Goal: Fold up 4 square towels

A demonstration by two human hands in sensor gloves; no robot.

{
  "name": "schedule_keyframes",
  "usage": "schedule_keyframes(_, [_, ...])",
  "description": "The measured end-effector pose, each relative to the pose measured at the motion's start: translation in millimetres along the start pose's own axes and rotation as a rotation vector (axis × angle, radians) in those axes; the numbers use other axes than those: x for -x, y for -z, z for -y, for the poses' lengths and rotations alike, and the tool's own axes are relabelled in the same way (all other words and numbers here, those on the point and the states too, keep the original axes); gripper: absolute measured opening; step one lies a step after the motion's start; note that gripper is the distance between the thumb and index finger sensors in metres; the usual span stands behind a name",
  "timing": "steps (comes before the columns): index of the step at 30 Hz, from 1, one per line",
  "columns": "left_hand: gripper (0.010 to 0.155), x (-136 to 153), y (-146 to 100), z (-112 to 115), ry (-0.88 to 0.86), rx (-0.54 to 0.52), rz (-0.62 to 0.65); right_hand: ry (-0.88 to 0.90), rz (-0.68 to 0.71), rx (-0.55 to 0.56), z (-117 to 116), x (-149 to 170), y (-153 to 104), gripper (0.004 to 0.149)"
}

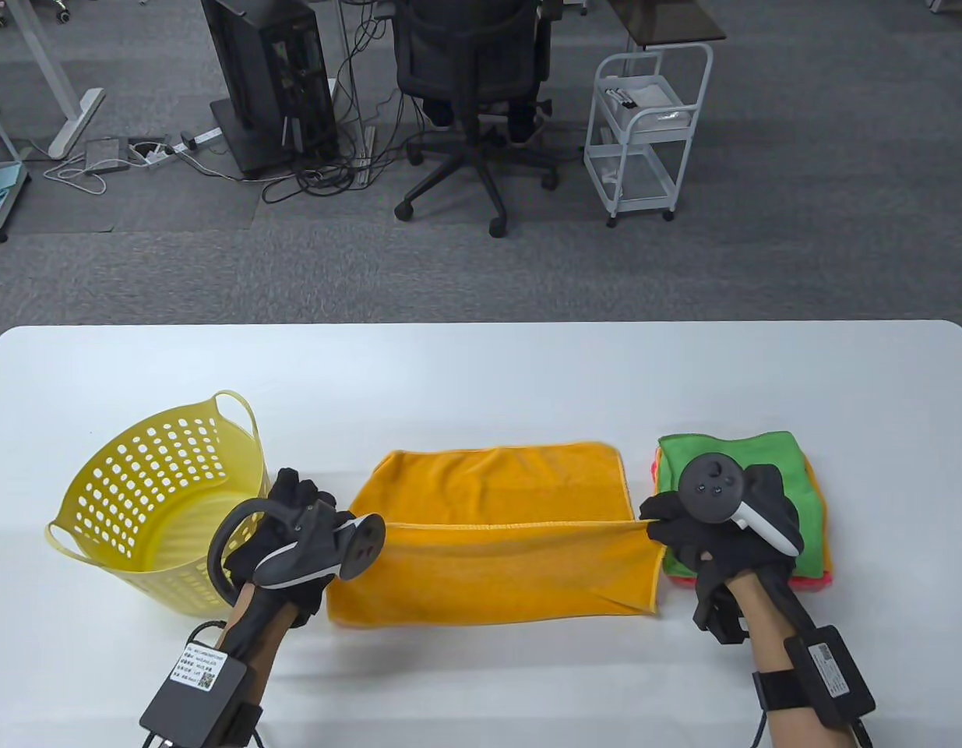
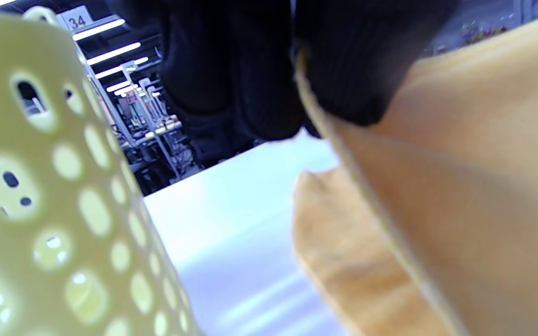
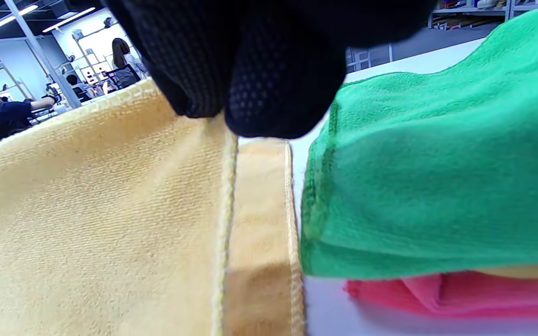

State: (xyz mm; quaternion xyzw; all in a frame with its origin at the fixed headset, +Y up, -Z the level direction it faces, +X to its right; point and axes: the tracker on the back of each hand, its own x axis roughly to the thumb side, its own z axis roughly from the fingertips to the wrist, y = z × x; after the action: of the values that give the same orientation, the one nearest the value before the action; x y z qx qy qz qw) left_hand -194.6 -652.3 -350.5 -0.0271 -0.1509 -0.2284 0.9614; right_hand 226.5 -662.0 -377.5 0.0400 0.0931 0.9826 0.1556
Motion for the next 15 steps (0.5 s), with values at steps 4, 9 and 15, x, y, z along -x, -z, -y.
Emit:
schedule_keyframes(4, [0.038, 2, 27, -12, 0.065, 0.028, -0.049, 0.009, -0.068, -0.013, 13, -2, 22, 0.039])
schedule_keyframes(9, [0.038, 1, 71, -18, 0.108, 0.140, -0.119, -0.025, -0.160, -0.050, 23, -7, 61, 0.040])
schedule_keyframes(15, [0.038, 6, 115, -7, 0.100, 0.280, -0.208, -0.079, -0.224, -0.085, 21, -14, 104, 0.040])
